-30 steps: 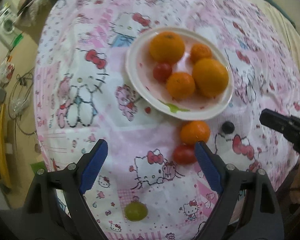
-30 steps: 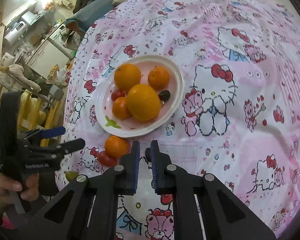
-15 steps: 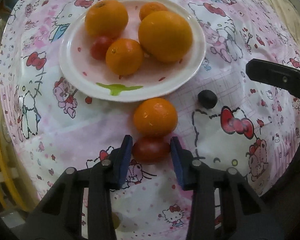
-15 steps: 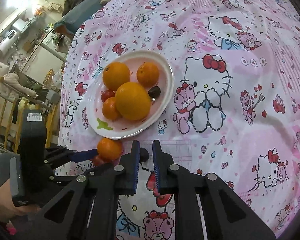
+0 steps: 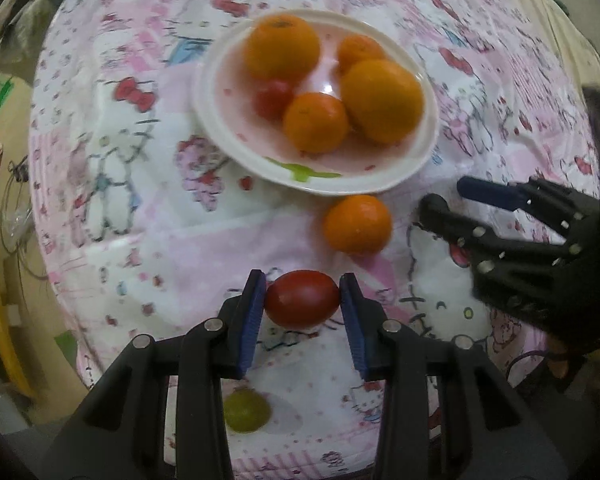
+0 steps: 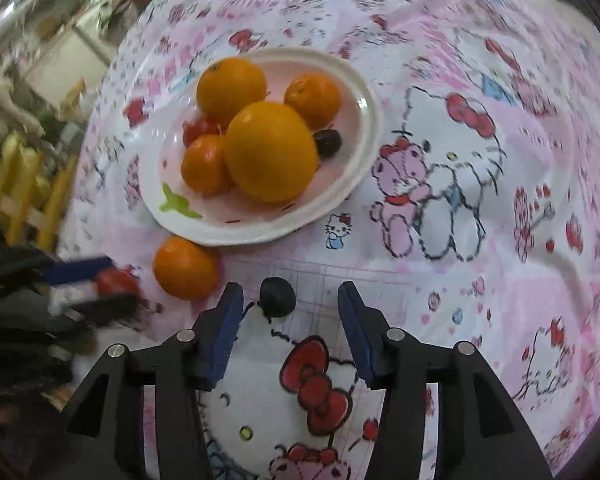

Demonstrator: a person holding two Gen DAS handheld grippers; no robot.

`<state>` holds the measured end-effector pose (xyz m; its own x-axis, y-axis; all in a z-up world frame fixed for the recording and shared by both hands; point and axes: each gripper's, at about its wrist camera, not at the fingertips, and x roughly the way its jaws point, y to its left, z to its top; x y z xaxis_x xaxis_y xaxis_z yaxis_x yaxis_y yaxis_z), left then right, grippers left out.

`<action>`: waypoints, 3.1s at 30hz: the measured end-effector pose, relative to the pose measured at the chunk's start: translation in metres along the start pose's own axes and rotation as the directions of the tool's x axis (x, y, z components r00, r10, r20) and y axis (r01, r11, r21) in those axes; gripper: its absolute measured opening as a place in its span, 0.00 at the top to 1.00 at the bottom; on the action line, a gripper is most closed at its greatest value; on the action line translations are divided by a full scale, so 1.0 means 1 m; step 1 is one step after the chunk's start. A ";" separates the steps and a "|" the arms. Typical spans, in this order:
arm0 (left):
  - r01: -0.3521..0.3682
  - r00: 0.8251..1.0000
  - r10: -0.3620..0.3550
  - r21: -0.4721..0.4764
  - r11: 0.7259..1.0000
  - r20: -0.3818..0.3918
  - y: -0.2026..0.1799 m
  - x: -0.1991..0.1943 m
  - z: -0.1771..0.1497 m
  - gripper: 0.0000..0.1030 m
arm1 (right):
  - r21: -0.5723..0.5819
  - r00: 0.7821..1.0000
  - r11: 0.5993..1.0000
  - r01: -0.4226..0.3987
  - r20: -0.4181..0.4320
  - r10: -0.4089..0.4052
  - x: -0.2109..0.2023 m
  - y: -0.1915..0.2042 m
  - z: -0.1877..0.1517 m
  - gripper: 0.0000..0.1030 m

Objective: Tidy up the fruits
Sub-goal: 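Grasp another red tomato with the left tool while the right tool grasps another dark grape, then carry both fruits over the plate while the right tool releases its grape onto it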

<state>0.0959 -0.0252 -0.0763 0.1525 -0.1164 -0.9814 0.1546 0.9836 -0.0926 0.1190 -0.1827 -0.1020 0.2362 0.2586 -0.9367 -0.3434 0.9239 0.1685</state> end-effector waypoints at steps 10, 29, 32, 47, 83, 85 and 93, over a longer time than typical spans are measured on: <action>0.005 0.999 -0.004 -0.033 0.999 0.038 0.008 -0.010 -0.010 0.67 | -0.100 0.998 0.993 0.064 -0.016 -0.066 0.013 0.010 -0.002 0.80; -0.038 0.985 0.054 -0.098 0.994 0.162 -0.002 -0.027 0.010 0.67 | 0.043 0.993 0.996 -0.075 0.097 0.071 -0.045 -0.015 -0.003 0.80; -0.033 0.978 0.056 -0.116 0.993 0.199 -0.003 -0.036 0.014 0.67 | 0.073 0.985 0.992 -0.106 0.146 0.094 -0.062 -0.019 0.001 0.80; -0.010 0.949 0.047 -0.119 0.993 0.312 0.003 -0.074 0.056 0.67 | 0.131 0.931 0.965 -0.226 0.319 0.175 -0.117 -0.041 0.043 0.80; 0.021 0.993 0.007 -0.225 0.974 0.119 0.042 0.018 0.127 0.66 | 0.253 0.956 0.923 -0.288 0.122 0.265 0.000 -0.077 0.097 0.79; 0.025 0.992 0.004 -0.229 0.973 0.125 0.042 0.018 0.127 0.66 | 0.255 0.957 0.924 -0.286 0.125 0.262 -0.001 -0.078 0.096 0.78; 0.028 0.993 -0.002 -0.215 0.976 0.120 0.037 0.020 0.126 0.66 | 0.247 0.952 0.921 -0.301 0.137 0.274 -0.005 -0.076 0.097 0.77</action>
<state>0.2271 -0.0088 -0.0780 0.2678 -0.1344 -0.9541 -0.0546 0.9865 -0.1543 0.2322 -0.2268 -0.0807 0.2547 0.5382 -0.8034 -0.1625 0.8428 0.5131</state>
